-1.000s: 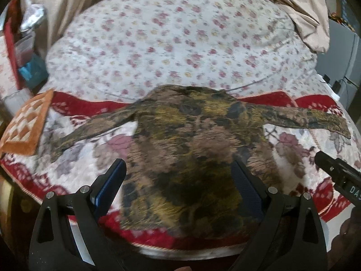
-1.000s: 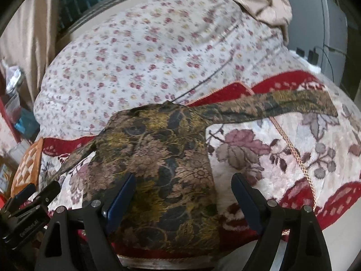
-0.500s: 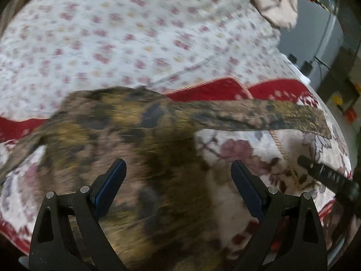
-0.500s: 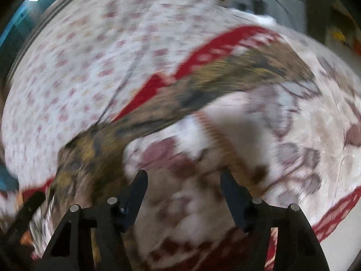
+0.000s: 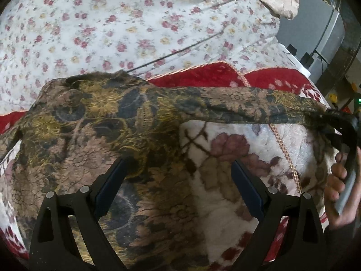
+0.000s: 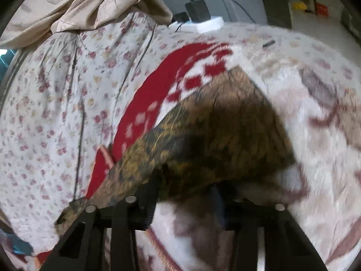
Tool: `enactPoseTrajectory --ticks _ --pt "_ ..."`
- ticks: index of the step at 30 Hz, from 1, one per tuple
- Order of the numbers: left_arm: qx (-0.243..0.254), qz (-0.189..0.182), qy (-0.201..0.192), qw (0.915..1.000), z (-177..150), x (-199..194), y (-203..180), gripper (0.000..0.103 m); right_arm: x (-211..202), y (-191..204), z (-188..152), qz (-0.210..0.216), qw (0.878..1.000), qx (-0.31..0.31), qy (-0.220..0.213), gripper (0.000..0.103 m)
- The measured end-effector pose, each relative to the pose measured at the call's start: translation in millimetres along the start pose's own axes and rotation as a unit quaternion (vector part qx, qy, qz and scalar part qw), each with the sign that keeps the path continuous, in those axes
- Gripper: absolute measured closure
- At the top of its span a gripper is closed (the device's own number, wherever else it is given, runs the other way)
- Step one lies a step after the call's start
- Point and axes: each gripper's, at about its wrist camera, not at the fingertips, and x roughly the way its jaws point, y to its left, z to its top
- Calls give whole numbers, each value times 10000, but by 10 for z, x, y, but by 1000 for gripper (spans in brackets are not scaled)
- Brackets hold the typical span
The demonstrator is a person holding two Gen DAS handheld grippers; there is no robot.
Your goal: Fold small clothes
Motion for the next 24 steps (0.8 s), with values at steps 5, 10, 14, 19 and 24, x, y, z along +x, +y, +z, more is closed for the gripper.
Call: enactPoseTrajectory --ticks 5,10,14,19,24 --pt "-142 181 -304 9993 -80 -366 389 9 -163 148 -3 -336 9986 -281 -294 100" --pt "-580 288 -552 9964 -160 -779 979 9 -989 1083 -430 -87 9817 -1529 -1130 100" --pt "-1041 606 -619 9908 -249 -1058 1606 9 -1559 2096 -1135 216 9422 -2883 -1695 100" --pt "-1700 930 -684 9787 -408 -1256 2507 9 -1821 3172 -2238 1160 8881 -4176 -1529 100" --pt "-2239 877 -326 9701 -556 -1033 3245 9 -1338 3672 -3290 2202 8595 -4606 -246 100"
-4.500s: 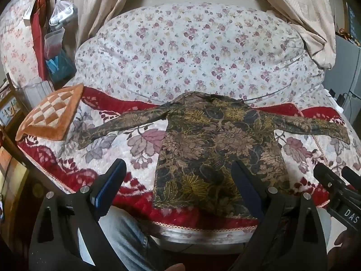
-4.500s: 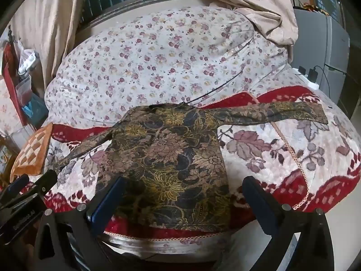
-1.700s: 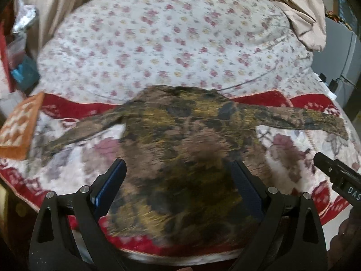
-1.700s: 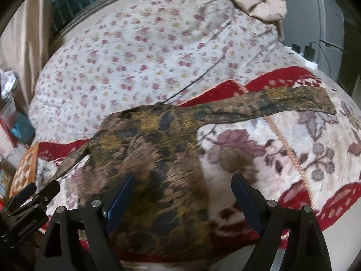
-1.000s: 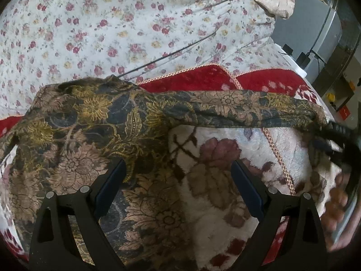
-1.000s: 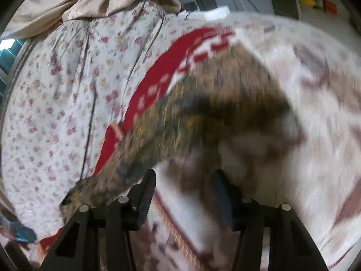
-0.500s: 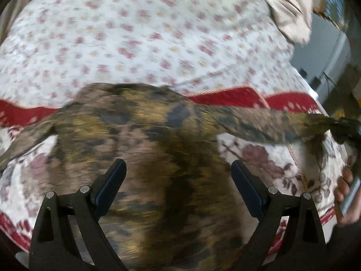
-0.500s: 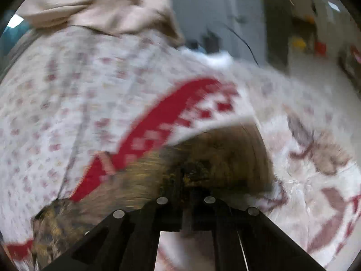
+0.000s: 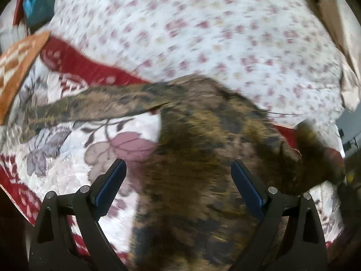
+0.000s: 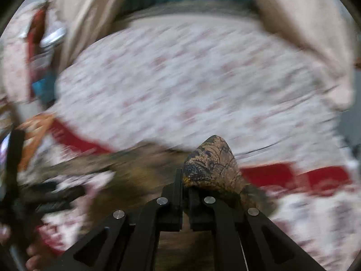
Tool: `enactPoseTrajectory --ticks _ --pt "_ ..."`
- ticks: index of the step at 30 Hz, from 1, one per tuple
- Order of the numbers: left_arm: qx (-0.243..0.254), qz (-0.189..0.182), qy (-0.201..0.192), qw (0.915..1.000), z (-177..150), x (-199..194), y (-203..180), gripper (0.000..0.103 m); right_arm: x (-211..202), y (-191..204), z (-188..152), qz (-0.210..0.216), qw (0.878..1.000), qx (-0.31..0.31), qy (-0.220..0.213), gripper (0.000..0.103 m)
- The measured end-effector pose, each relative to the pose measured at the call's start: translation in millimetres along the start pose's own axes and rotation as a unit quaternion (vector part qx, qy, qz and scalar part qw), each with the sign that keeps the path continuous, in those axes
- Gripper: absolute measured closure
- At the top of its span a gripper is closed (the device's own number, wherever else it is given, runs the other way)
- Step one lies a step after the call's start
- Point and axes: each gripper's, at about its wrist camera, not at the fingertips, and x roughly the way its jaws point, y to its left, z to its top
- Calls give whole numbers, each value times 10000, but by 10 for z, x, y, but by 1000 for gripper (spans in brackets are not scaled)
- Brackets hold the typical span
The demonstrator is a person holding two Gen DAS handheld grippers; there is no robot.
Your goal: Fold small clothes
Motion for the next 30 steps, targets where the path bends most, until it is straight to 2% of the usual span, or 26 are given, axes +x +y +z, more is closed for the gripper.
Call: enactPoseTrajectory --ticks 3,4,5,7,8,9,11,12,13,15,17,18,20,21,23,24,26,28,29,30 --pt "-224 -148 218 9994 -7 205 220 9 605 311 -419 586 9952 102 778 100" --pt "-296 -262 293 9988 -3 268 249 9 850 400 -600 798 9892 111 1223 100" --pt "-353 -414 370 9978 -16 315 285 9 975 426 -721 858 9855 87 1464 100" --pt "-393 -705 499 9955 -3 356 228 9 1149 425 -903 952 9763 181 1937 99" --pt "-386 -890 551 9938 -20 365 213 9 1154 392 -942 1144 9705 335 2094 98" --pt "-357 -957 573 9931 -43 352 173 9 1105 331 -954 1353 9660 495 2145 94" --pt "-155 -1001 609 9930 -84 368 70 9 884 153 -982 1701 9586 818 2130 55" --pt "-83 -976 635 9932 -100 387 13 9 710 8 -993 1719 9605 1010 1943 30" --pt "-33 -977 674 9929 -128 407 -38 9 591 -61 -992 1676 9632 1132 1772 27" --pt "126 -1094 798 9907 -200 475 -164 9 405 -398 -990 1557 9626 1495 1636 27" --pt "368 -1097 858 9896 -263 534 -319 10 367 -783 -907 1165 9610 1977 1544 27" --pt "609 -1046 852 9890 -321 553 -445 11 382 -1010 -867 929 9571 2277 1531 28" --pt "1093 -912 761 9869 -424 551 -656 12 470 -1577 -776 532 9406 3016 1467 29" --pt "1535 -810 703 9823 -534 538 -834 12 558 -1838 -740 298 9329 3290 1436 30" --pt "2101 -727 697 9725 -712 535 -1051 11 761 -2210 -731 -88 9187 3682 1424 34" --pt "2344 -719 728 9667 -816 542 -1158 11 873 -2359 -767 -112 9140 3794 1435 38" --pt "2759 -720 853 9547 -1015 584 -1340 11 1111 -2532 -941 100 8937 4162 1672 44" --pt "2945 -530 881 9501 -1097 656 -1418 23 1202 -2640 -1127 530 8704 4560 1776 50" --pt "2926 -389 970 9505 -1091 723 -1415 41 1209 -2679 -1152 634 8647 4662 1756 51" --pt "2798 -315 1035 9539 -1053 775 -1370 61 1194 -2676 -1147 669 8655 4662 1703 51"
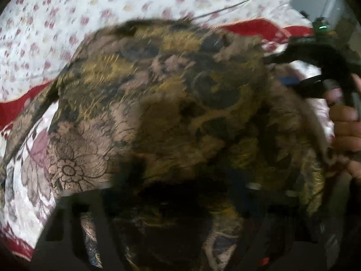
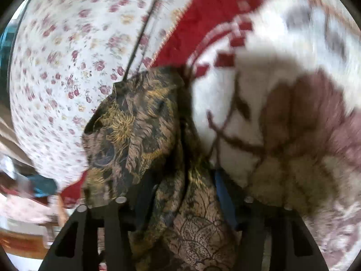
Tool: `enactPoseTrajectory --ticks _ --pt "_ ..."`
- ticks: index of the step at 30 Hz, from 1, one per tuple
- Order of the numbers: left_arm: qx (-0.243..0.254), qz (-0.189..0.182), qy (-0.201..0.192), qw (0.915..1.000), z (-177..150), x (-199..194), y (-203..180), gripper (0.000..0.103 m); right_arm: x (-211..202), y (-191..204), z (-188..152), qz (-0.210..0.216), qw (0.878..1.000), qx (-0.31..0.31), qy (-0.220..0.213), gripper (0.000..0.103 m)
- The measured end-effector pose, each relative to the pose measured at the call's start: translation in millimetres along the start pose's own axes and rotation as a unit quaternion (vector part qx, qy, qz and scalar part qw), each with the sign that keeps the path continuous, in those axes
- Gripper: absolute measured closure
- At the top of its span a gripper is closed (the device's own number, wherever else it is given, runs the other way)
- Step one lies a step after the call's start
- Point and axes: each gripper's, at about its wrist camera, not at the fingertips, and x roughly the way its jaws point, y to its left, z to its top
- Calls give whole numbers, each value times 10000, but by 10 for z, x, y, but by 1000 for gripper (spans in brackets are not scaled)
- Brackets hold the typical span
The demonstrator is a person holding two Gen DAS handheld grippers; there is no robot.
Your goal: Fold small clothes
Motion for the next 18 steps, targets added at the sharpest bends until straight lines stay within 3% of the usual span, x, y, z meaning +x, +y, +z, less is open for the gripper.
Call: enactPoseTrajectory --ticks 1,2,5,9,14,17,18 --pt "-152 42 8 9999 6 12 69 72 -16 28 21 -10 10000 -84 -27 51" --pt "-385 124 -15 9992 19 -6 189 91 -24 46 8 -38 9999 -140 -40 51" --pt "-1264 -261 -291 9912 7 -215 606 95 -59 51 -40 -27 9998 -220 -8 61" --pt "-2063 -436 -644 9754 -56 -567 1026 97 -77 150 -67 -136 9989 -388 -207 73" --pt "-2623 -187 -920 9604 -358 -784 1233 97 -172 356 -234 -148 9961 -813 -312 74" --pt "-2615 -243 -233 9646 -568 -511 1246 96 43 385 -282 -123 9963 -845 41 74" --pt "-2693 -286 -122 9626 -615 -456 1271 96 107 388 -276 -157 9965 -821 91 74"
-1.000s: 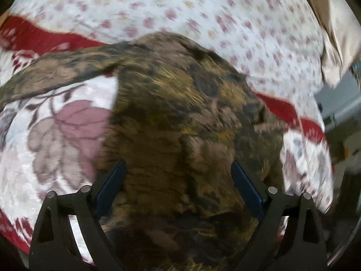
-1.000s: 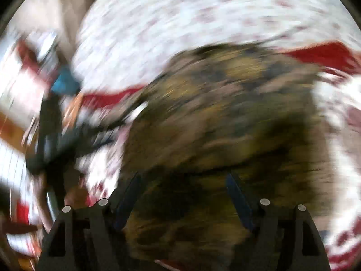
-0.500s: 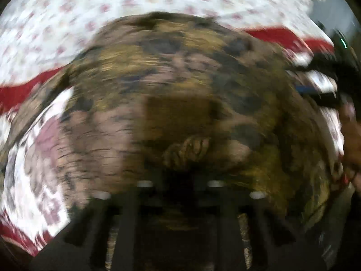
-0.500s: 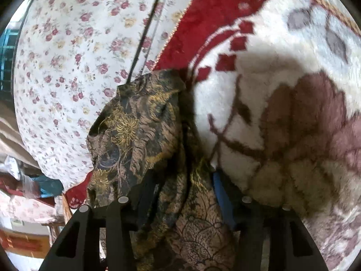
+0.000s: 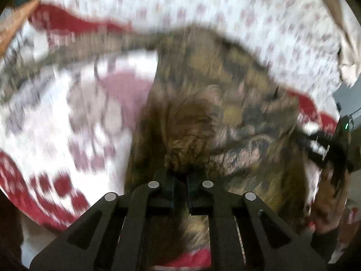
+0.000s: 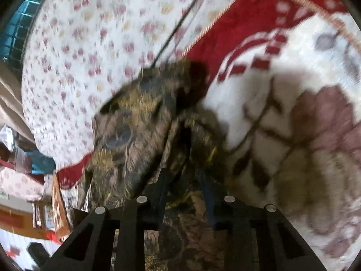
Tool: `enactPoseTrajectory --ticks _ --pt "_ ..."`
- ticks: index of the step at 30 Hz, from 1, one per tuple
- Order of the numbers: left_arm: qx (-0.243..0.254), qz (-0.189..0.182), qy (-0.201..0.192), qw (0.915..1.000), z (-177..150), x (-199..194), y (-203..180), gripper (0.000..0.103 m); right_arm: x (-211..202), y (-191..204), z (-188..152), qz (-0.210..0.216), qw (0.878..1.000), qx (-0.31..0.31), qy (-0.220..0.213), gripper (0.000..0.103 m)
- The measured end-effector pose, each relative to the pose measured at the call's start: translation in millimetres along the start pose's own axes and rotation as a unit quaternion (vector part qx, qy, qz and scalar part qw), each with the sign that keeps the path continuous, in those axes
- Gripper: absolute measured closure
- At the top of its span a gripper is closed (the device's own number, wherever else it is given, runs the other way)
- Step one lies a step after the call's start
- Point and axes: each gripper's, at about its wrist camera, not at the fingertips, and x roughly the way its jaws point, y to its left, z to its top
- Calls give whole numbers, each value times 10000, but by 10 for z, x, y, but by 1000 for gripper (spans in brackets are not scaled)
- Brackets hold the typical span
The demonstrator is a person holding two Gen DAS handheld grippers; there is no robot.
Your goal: Fold small clothes
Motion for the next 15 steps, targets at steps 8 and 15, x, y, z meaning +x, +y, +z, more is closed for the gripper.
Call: enactPoseTrajectory --ticks 8,15 --pt "384 403 -1435 9881 77 -896 -281 36 -35 -63 168 553 9972 496 63 71" --pt "1771 -589 -923 9781 921 -420 -1798 35 179 -408 383 993 9876 1212 109 69"
